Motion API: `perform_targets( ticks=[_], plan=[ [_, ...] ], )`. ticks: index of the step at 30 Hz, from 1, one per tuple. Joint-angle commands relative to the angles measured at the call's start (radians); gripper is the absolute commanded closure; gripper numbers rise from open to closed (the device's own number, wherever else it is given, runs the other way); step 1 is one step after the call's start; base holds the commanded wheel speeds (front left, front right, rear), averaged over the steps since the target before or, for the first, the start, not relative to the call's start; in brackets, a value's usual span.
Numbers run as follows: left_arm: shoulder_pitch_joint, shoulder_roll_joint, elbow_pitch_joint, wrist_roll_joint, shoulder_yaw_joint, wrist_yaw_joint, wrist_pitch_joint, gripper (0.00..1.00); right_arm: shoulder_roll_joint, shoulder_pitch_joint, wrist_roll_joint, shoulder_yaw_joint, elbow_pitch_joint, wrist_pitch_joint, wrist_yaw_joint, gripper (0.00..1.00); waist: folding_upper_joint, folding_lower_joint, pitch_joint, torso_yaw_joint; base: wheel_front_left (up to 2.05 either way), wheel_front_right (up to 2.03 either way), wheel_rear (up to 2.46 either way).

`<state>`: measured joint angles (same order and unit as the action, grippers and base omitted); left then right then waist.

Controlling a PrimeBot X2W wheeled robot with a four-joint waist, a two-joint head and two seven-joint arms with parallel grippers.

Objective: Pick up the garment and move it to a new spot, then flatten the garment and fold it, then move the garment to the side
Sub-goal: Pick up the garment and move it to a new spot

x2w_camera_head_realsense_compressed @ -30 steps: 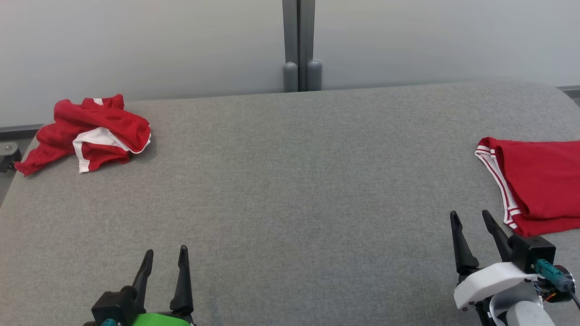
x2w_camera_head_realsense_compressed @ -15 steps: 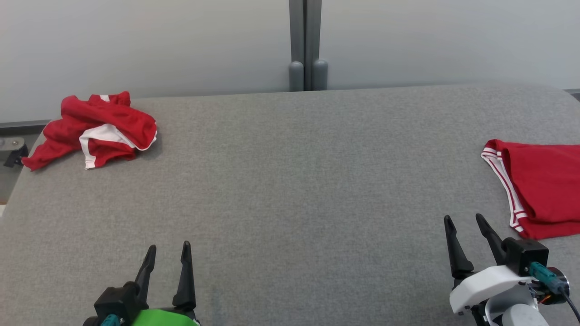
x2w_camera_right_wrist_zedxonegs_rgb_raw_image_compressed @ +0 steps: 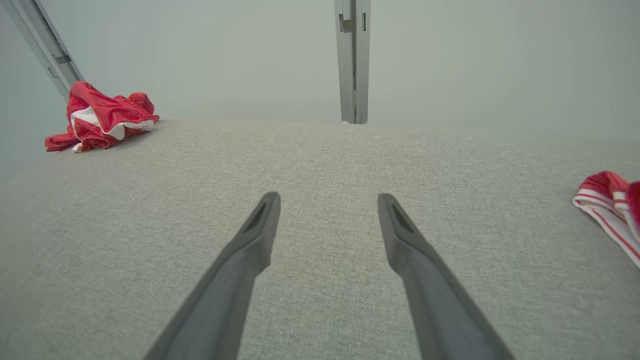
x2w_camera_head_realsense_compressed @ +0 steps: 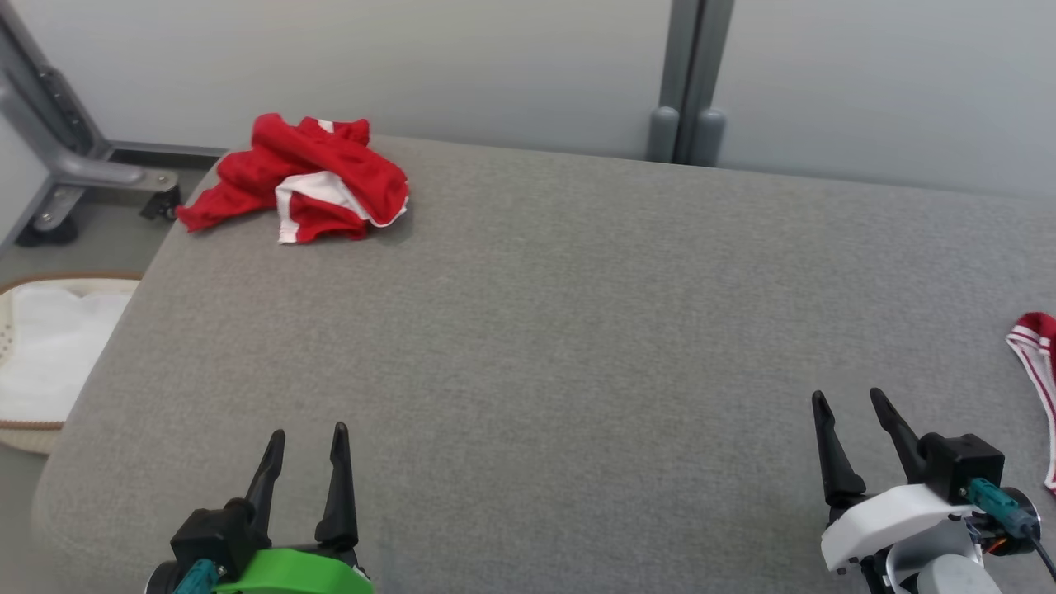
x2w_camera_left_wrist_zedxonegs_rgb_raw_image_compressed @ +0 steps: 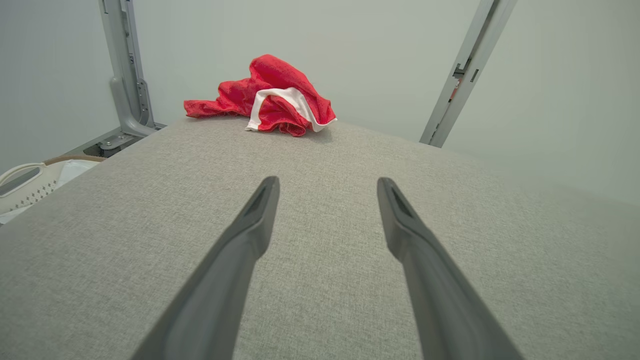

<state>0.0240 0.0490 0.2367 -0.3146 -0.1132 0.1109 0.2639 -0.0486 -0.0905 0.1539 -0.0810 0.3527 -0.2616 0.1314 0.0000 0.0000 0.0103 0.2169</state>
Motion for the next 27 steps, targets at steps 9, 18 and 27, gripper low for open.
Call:
perform_targets(
  ticks=[9,18,27],
  plan=[
    [-0.008,0.003,-0.009,0.001,0.015,0.004,0.001,0.0,-0.004,-0.015,0.021,0.038,0.009,-0.005,-0.002,0.0,0.0,0.0,0.025,0.192,0.0,0.0,0.0],
    [-0.02,0.003,-0.025,0.005,0.036,-0.004,0.001,0.0,-0.004,-0.03,0.044,0.073,0.002,-0.005,-0.002,0.0,0.0,0.0,0.042,0.16,0.0,0.0,0.0],
    [-0.234,0.114,-0.103,0.051,0.139,0.005,0.0,0.0,-0.004,-0.061,0.005,0.05,-0.043,-0.005,-0.002,0.0,0.0,0.0,0.103,0.071,0.0,0.0,0.0]
  ],
)
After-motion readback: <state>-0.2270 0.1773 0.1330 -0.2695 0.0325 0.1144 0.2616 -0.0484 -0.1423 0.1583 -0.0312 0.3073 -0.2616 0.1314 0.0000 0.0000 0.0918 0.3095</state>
